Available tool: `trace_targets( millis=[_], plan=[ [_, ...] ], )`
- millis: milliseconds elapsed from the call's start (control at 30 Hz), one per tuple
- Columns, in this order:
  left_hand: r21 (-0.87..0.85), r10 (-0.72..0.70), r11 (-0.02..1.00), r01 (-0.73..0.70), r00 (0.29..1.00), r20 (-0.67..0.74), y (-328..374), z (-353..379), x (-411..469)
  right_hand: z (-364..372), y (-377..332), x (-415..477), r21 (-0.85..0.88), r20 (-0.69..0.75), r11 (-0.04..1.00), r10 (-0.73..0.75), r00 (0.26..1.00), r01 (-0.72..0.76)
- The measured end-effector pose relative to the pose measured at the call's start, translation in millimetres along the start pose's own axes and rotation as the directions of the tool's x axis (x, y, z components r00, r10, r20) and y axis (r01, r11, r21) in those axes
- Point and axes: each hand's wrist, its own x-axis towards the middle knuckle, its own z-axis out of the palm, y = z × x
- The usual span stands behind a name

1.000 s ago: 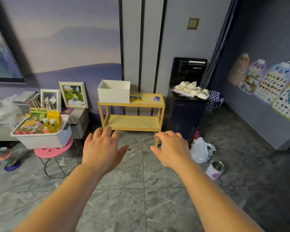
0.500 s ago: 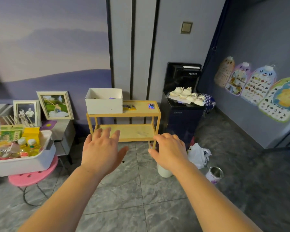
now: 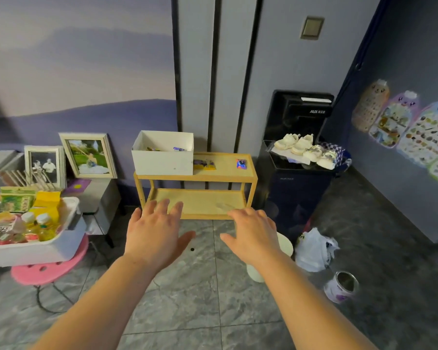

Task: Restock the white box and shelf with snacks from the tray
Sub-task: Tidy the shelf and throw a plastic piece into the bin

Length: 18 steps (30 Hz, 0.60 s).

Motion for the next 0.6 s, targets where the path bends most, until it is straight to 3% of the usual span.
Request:
trace_targets(
  millis=[300,600],
  plan=[
    [0.001,-0.078,0.997,0.078,0.997,-0.011,9.2,12.0,78.9,-6.1,24.5,89.3,0.002,-0.003,0.997,-0.075,0.997,0.075],
    [0.000,-0.057,0.998,0.057,0.998,0.018,-8.3,31.3,164.2,2.8,25.1,179.3,-0.003,0.024,0.997,-0.073,0.997,0.073]
  ],
)
